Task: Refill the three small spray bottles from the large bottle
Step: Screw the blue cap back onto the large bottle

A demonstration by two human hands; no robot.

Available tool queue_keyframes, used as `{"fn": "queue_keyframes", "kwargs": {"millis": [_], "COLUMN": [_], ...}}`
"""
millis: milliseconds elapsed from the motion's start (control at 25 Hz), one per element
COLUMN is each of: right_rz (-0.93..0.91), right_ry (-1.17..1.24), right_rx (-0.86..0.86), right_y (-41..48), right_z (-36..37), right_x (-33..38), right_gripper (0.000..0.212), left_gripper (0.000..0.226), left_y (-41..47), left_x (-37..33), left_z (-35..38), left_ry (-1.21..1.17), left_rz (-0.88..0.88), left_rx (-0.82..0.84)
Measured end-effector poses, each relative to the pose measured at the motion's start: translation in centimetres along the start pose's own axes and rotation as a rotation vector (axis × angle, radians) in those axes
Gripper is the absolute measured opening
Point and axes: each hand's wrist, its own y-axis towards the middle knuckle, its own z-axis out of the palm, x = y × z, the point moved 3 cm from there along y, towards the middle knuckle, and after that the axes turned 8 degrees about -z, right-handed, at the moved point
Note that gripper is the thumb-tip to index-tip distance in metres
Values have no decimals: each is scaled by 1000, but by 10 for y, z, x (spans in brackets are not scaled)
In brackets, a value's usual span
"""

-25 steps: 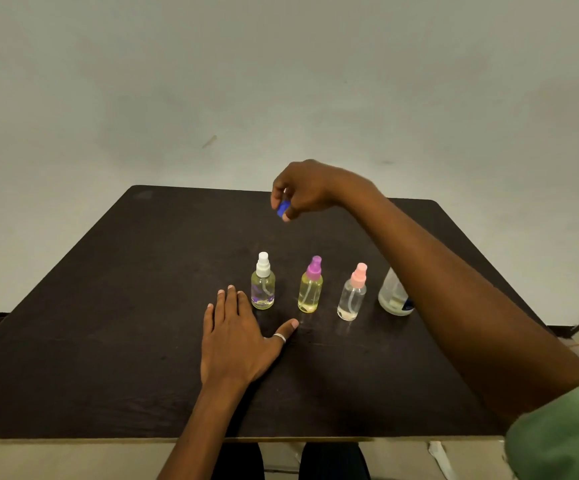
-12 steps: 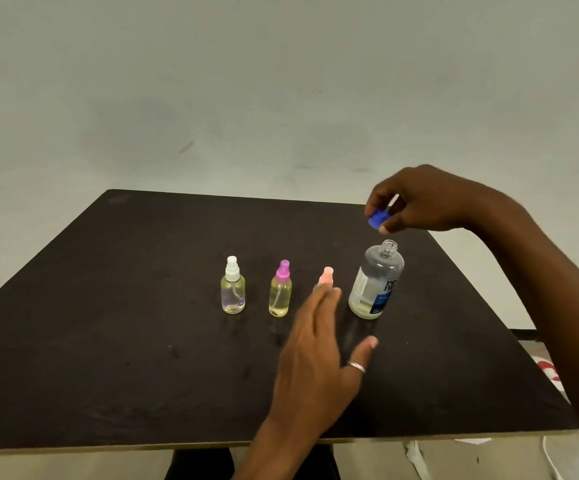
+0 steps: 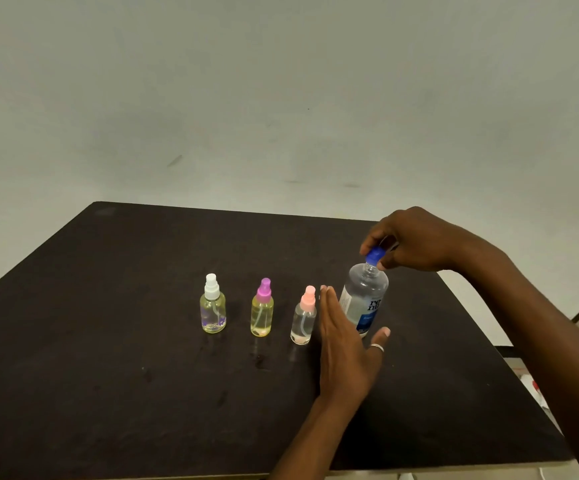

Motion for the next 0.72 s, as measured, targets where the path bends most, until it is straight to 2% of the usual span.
{"fn": "queue_keyframes", "kwargs": {"millis": [320,720], "right_rz": [-29,-6], "right_ry": [22,-16], "right_rx": [59,64], "right_y": [4,11], "right_z": [5,6], "right_x": [-3,-7], "right_gripper": [30,24], "left_gripper": [81,75], "left_y": [16,16], "left_x": [11,12], "left_z": [5,1], "left_ry": [-25,-35], "left_rz": [-4,19], "left_rx": [-10,-41]}}
